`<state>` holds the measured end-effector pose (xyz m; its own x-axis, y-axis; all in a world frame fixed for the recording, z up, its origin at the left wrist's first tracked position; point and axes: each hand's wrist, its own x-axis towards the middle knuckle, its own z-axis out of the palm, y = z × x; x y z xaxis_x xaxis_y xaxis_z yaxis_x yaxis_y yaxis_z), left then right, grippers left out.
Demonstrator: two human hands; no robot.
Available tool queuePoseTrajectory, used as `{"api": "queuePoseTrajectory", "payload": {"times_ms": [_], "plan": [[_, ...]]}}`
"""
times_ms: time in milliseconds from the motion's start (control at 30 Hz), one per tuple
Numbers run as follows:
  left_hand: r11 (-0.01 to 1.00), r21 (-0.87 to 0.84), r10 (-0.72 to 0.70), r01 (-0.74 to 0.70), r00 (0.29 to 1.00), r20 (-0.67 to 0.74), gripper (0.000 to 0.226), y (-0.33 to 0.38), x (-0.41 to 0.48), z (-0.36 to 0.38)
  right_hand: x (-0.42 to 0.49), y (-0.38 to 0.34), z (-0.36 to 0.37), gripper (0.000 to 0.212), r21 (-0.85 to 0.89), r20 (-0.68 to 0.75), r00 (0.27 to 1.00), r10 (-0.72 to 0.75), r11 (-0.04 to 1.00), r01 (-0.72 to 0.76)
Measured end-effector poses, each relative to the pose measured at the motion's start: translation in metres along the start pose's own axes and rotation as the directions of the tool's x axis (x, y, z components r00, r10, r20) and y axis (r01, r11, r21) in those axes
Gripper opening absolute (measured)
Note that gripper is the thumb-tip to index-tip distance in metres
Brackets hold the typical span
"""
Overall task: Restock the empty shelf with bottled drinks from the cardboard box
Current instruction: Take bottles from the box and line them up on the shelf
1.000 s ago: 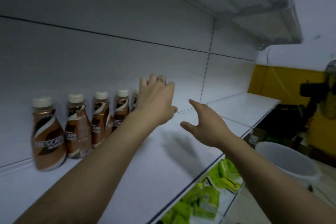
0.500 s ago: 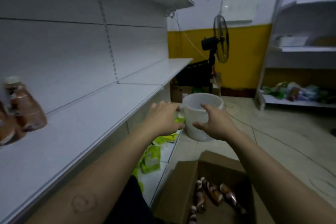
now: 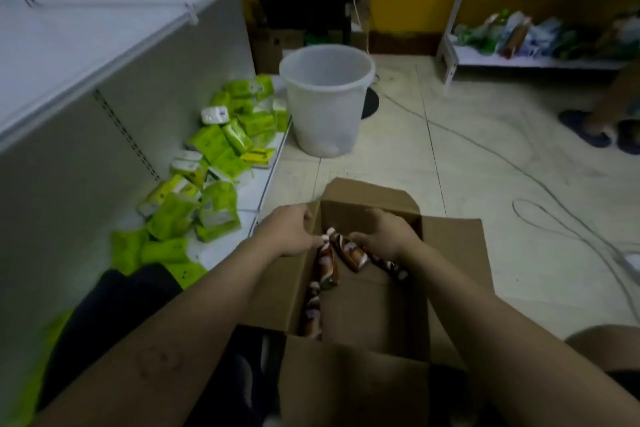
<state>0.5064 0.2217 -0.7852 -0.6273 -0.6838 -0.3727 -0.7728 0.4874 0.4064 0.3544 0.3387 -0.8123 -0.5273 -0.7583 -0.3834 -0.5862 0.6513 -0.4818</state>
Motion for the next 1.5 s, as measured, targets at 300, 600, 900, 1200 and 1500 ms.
{"api": "queuePoseTrajectory", "payload": {"times_ms": [300,600,900,1200,1500], "plan": [[0.904,-0.135,-0.296,0.406,0.821,0.488,0.058,-0.052,0.058,0.142,0.054,0.056,0.083,0.068,0.067,0.235,0.926,0.295,0.946,-0.319],[0.777,-0.104,-0.484,0.620,0.696,0.530,0.098,-0.073,0.088,0.266,0.104,0.139,0.123,0.044,-0.103,0.314,0.847,0.429,0.902,-0.419],[0.586,-0.225,-0.651,0.778,0.618,0.442,0.100,-0.078,0.107,0.318,0.165,0.181,0.149,0.076,-0.068,0.123,0.893,0.432,0.902,-0.427],[0.245,-0.506,-0.559,0.827,0.547,0.623,0.103,-0.092,0.120,0.337,0.201,0.191,0.182,0.093,-0.171,0.141,0.855,0.499,0.863,-0.475],[0.191,-0.505,-0.429,0.842,0.534,0.729,0.119,-0.095,0.117,0.339,0.169,0.172,0.199,0.066,0.117,0.190,0.724,0.663,0.717,-0.687]]}}
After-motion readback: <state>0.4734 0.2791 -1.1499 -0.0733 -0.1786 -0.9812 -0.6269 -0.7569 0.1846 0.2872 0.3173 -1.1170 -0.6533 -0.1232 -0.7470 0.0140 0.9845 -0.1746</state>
